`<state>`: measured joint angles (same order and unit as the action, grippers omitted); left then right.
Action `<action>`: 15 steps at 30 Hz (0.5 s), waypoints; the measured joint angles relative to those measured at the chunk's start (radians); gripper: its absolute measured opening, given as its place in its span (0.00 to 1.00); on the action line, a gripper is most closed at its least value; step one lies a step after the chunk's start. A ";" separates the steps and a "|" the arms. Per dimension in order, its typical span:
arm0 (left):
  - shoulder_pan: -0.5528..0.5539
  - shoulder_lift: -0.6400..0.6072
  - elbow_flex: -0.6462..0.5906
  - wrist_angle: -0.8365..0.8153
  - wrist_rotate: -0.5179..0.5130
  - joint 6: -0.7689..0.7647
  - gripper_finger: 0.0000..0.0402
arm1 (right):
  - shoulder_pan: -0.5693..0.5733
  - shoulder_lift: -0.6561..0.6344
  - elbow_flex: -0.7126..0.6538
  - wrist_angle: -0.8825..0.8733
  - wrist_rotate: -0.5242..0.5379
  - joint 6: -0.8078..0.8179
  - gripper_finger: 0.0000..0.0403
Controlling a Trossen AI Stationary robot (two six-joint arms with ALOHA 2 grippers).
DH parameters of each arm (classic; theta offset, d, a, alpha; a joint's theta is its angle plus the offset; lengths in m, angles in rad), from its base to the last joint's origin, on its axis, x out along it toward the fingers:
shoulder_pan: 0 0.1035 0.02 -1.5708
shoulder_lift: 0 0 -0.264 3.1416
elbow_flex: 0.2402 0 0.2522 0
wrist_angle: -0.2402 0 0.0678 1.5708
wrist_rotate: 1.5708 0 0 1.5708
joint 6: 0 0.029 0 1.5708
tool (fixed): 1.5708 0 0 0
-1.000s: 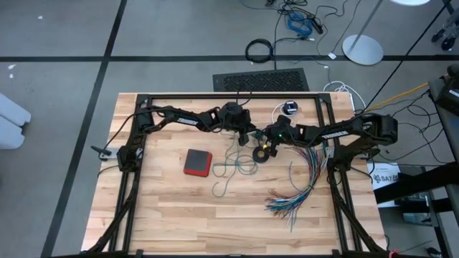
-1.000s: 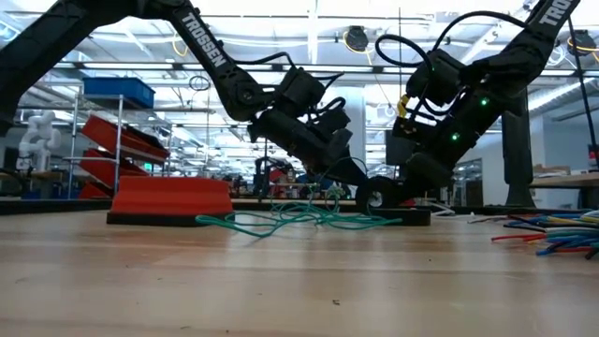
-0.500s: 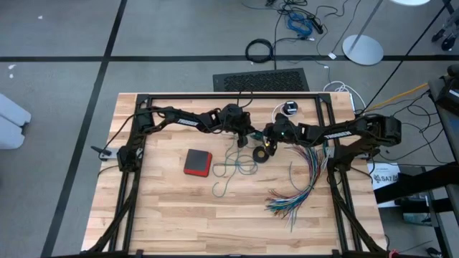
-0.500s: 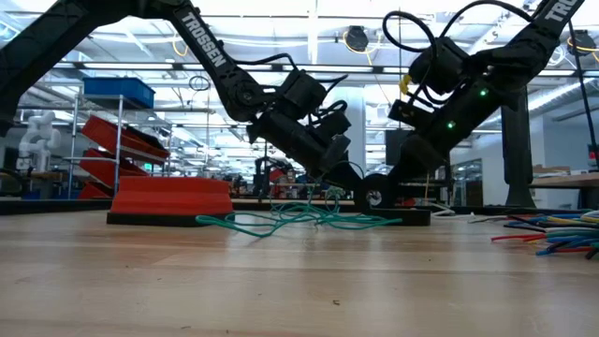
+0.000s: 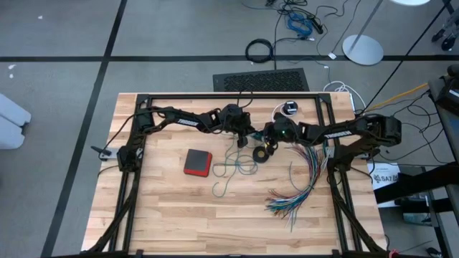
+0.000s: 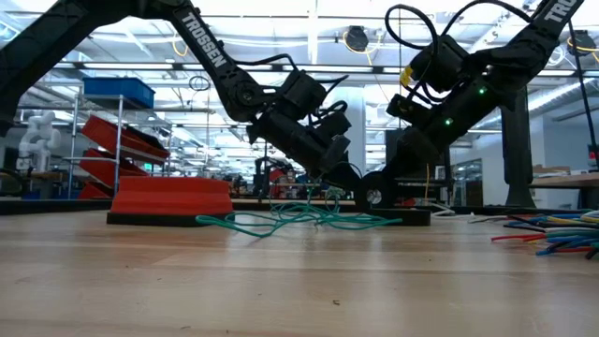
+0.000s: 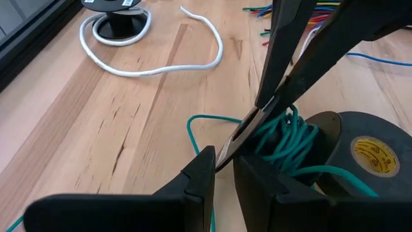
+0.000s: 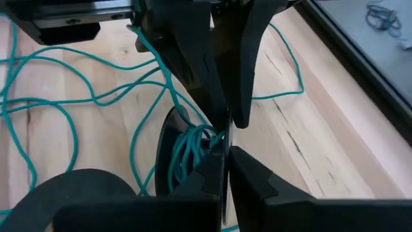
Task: Coiling cords
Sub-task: Coil the green wire cable on the spool
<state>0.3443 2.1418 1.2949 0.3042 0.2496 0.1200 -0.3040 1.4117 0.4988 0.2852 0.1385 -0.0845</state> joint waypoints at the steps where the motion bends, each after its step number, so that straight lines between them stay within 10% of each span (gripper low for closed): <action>1: 0.000 0.000 0.000 0.000 0.000 0.000 0.16 | -0.006 0.000 0.000 0.000 -0.013 0.003 0.02; 15: -0.006 0.000 0.000 0.002 0.000 0.000 0.16 | -0.031 0.000 0.000 0.005 -0.068 0.010 0.03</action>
<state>0.3382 2.1418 1.2950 0.3065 0.2493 0.1204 -0.3355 1.4117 0.4992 0.2903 0.0705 -0.0746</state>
